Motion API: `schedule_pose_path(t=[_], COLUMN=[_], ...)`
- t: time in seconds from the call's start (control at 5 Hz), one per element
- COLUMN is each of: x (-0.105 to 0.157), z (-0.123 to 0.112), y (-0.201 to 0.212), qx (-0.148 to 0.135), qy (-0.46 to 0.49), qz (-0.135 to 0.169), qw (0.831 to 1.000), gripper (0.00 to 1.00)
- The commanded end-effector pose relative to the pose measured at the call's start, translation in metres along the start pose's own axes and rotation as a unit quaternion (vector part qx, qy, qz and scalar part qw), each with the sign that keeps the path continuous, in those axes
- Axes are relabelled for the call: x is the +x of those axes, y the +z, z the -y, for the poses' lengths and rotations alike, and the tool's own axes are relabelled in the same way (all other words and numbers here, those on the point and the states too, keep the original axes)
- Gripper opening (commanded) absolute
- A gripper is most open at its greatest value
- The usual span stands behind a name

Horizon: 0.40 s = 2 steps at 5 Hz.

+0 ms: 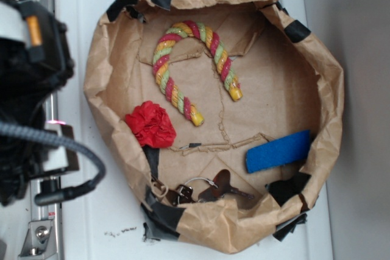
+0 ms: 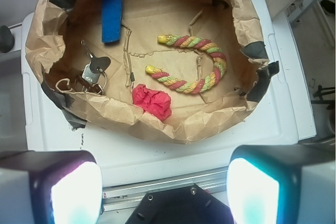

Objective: Grab the multicolored rope.

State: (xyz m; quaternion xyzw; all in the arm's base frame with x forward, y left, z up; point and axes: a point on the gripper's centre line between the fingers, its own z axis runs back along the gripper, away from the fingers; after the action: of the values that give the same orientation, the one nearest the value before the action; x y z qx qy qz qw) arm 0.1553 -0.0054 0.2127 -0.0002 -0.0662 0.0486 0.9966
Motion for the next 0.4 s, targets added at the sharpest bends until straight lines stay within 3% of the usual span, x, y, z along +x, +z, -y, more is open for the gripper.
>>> schedule_pose_path(t=[0.0, 0.2], x=[0.046, 0.084], z=[-0.001, -0.011], y=[-0.038, -0.081], qx=[-0.01, 0.016], qy=[0.131, 0.247], qz=[0.046, 0.046], qw=[0.99, 0.968], gripper=[1.0, 1.0])
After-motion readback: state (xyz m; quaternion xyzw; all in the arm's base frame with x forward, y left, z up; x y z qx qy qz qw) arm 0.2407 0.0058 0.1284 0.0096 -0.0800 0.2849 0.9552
